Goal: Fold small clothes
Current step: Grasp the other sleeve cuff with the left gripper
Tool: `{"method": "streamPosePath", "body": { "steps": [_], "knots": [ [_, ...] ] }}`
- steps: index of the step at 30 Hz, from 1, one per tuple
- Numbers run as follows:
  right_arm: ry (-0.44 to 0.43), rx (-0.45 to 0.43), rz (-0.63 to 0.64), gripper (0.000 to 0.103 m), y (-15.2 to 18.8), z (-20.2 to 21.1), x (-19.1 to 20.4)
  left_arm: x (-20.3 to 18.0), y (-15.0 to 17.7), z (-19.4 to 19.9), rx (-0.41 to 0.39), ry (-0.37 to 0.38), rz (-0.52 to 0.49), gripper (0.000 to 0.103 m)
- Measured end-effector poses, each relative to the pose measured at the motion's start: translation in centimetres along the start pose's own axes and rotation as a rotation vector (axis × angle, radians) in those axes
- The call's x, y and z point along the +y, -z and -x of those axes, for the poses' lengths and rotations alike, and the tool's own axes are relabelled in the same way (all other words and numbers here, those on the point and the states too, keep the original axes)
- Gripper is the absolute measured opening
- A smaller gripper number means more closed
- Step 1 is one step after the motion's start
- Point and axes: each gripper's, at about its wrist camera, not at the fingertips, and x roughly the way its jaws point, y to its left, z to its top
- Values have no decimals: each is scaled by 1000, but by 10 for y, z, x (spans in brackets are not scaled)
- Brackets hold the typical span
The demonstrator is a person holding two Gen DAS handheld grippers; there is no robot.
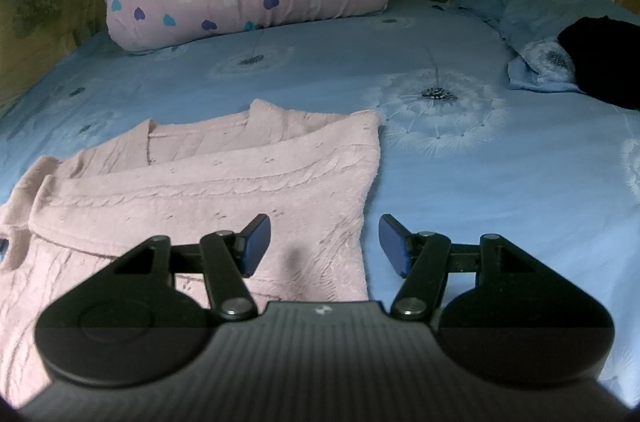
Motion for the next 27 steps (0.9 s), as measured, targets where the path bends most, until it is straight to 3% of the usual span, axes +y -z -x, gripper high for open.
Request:
{"method": "streamPosePath", "body": {
  "steps": [4, 8, 9, 10, 12, 14, 20, 27],
  "knots": [
    [1, 3, 5, 62, 2, -1, 2, 7, 8, -17, 67, 42, 62, 80],
    [2, 5, 6, 62, 2, -1, 2, 8, 12, -29, 82, 91, 118, 78],
    [3, 4, 6, 62, 2, -1, 2, 7, 13, -29, 75, 97, 123, 71],
    [2, 4, 7, 62, 2, -1, 2, 7, 13, -28, 63, 99, 128, 52],
    [2, 5, 6, 62, 2, -1, 2, 8, 11, -28, 58, 124, 147, 29],
    [2, 4, 6, 62, 2, -1, 2, 8, 6, -27, 55, 129, 177, 19],
    [0, 2, 4, 62, 1, -1, 2, -2, -23, 0, -93, -47, 120, 14],
    [-7, -4, 3, 62, 0, 0, 1, -18, -59, 41, -260, -132, 92, 13]
  ]
}}
